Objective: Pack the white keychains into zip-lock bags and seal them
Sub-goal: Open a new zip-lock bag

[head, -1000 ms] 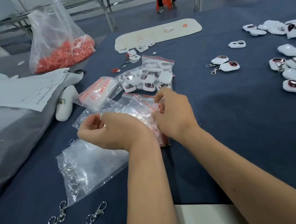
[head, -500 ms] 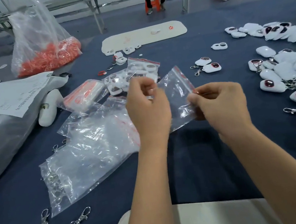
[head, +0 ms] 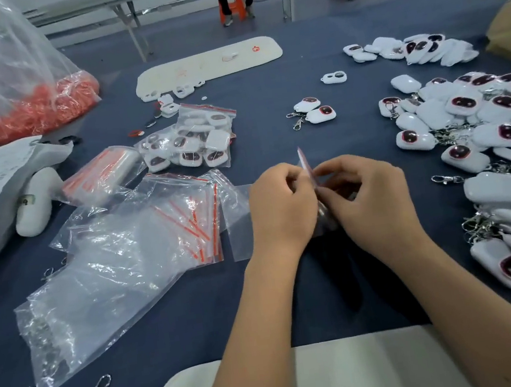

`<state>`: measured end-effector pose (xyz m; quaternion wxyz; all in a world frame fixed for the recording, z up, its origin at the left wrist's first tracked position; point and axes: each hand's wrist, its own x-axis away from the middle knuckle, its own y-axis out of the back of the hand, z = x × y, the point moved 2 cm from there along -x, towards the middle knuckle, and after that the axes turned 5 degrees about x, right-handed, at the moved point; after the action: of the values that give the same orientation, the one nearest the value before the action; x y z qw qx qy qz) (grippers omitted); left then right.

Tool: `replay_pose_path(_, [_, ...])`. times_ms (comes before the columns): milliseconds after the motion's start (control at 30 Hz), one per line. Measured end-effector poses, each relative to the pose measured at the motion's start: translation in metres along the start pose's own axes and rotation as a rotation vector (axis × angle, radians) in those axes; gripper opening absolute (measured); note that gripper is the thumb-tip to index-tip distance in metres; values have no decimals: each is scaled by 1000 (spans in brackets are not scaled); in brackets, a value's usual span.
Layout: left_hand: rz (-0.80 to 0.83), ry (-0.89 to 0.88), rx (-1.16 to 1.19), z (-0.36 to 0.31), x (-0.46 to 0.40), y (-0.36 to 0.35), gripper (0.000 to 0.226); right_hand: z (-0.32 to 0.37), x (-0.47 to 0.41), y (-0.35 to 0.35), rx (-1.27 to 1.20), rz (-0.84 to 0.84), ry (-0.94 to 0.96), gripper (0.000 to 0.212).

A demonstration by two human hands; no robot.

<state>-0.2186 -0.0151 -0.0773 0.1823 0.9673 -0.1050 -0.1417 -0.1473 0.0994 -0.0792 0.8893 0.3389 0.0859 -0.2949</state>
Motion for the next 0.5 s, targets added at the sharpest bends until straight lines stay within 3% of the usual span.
replay_pose_path(100, [-46, 66, 25, 2, -2, 0, 29, 2, 4, -3, -37, -25, 14, 21])
replay_pose_path(333, [-34, 121, 110, 5, -2, 4, 25, 1, 3, -2, -61, -64, -61, 28])
replay_pose_path(500, [33, 146, 150, 1, 0, 1, 40, 0, 2, -5, -73, 36, -41, 24])
